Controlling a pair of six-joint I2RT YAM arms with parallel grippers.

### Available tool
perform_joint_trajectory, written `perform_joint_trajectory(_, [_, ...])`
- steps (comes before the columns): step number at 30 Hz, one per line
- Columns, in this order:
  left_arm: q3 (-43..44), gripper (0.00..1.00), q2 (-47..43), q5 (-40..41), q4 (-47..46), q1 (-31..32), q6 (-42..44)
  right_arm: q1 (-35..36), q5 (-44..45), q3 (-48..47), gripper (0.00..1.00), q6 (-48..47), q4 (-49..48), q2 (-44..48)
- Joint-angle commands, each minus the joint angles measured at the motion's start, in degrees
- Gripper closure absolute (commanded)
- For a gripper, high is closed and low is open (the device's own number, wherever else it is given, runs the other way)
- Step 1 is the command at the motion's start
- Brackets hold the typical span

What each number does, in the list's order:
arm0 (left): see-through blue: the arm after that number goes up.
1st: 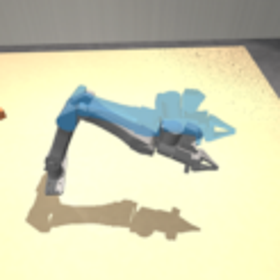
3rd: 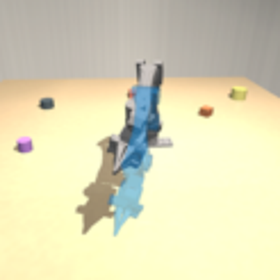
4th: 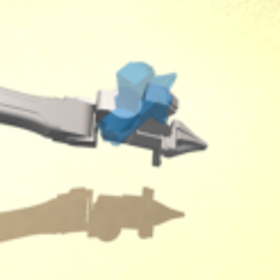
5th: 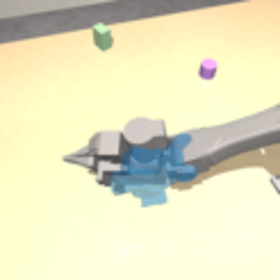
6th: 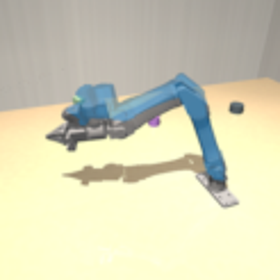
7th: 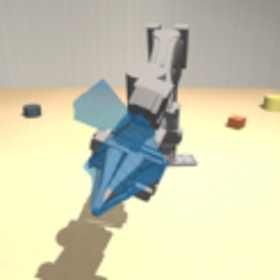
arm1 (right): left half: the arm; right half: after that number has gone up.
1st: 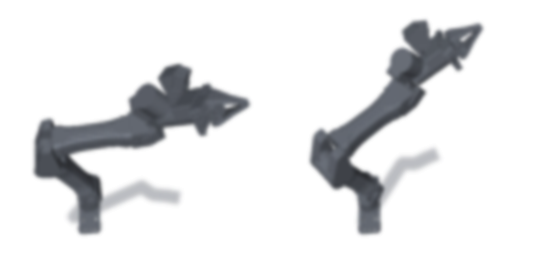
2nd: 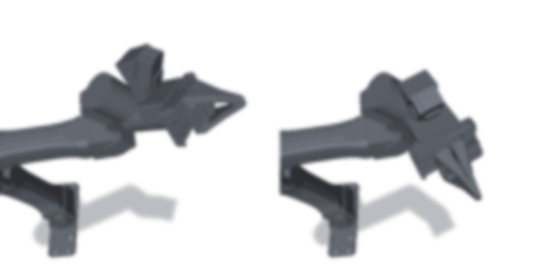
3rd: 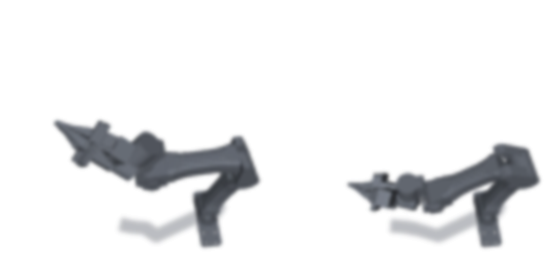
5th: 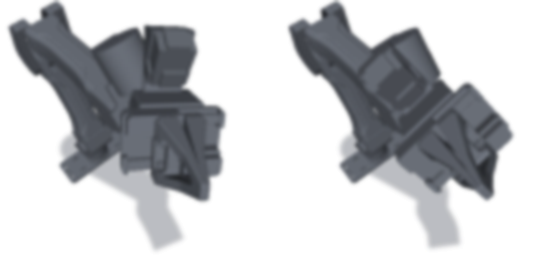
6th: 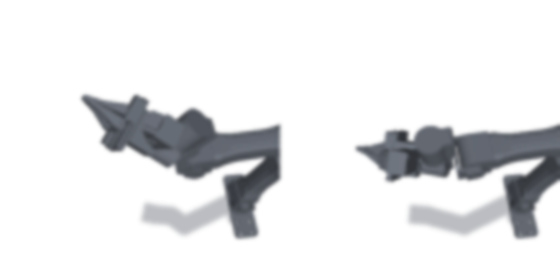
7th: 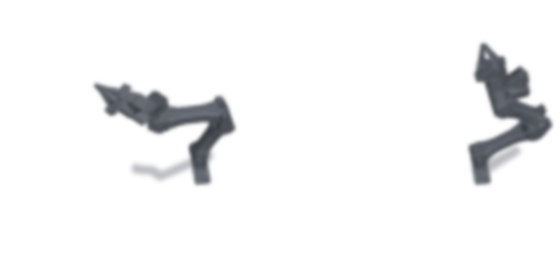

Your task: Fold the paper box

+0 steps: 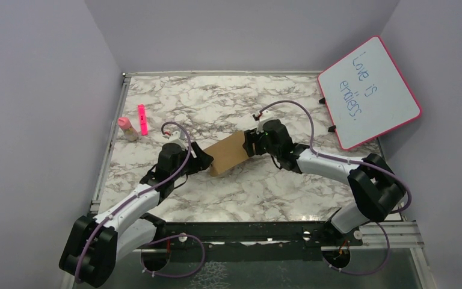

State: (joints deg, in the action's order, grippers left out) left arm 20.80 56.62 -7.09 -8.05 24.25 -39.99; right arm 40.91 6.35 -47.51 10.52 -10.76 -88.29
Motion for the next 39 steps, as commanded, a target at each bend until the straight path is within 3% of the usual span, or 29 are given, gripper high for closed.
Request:
perform_joint_trajectory(1, [-1.8, 0.34, -0.4, 0.9, -5.3, 0.3, -3.6, 0.1, -1.6, 2.2, 0.31, 2.5, -4.2, -0.1])
perform_joint_trajectory(17, [-0.8, 0.51, 12.9, 2.0, -13.3, 0.3, -0.7, -0.3, -1.7, 9.8, 0.32, 6.6, -10.3, 0.3])
perform_joint_trajectory(27, [2.6, 0.60, 18.9, 3.6, -14.9, 0.3, 4.1, -5.6, -11.7, 4.5, 0.36, 7.7, -12.5, 0.2])
perform_joint_trajectory(31, [3.6, 0.68, 21.3, 2.8, -16.1, 0.3, 5.0, -6.2, -10.4, 5.2, 0.40, 8.0, -13.2, -2.2])
perform_joint_trajectory(39, [8.6, 0.70, 30.2, -1.7, -20.8, 0.6, 5.5, -6.2, -9.1, 10.3, 0.44, 8.3, -13.4, -1.9])
